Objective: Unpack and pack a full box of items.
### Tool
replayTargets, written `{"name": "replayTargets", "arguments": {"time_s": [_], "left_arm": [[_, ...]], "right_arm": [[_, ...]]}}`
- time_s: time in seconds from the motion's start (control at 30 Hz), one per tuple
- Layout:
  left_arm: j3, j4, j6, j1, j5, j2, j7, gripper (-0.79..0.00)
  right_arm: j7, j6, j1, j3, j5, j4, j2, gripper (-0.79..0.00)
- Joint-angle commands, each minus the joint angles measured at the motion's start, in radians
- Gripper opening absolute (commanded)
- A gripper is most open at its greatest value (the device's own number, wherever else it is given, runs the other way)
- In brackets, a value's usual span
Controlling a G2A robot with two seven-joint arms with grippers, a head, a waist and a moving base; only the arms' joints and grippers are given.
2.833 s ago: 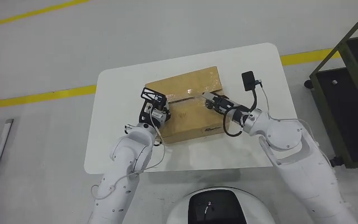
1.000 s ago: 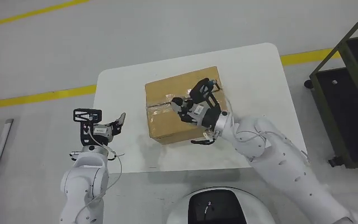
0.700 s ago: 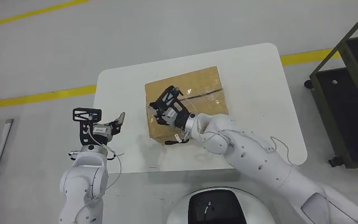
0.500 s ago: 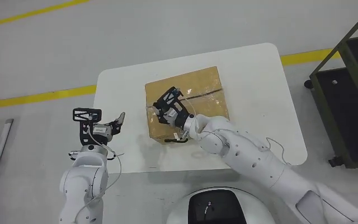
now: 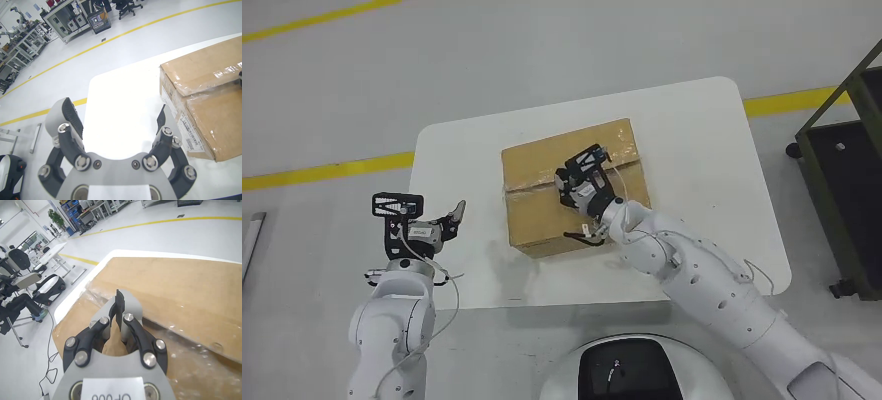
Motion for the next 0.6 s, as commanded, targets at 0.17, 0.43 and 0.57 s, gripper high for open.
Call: {"name": "replayTargets", "arguments": {"time_s": [0.17,0.43,0.57], "left_arm": [[0.000,0.000,0.000,0.000,0.000,0.000,0.000,0.000],[0.000,0.000,0.000,0.000,0.000,0.000,0.000,0.000],[0.000,0.000,0.000,0.000,0.000,0.000,0.000,0.000]], "right_arm": [[0.038,-0.016,-0.104,0.130,-0.026,-0.148,0.033,-0.785],[0.086,-0.033,-0.171,0.228,-0.062,-0.301,0.055,-0.785],[0.081,-0.089,-0.132,0.181,-0.052,-0.288,0.046,-0.785]]}}
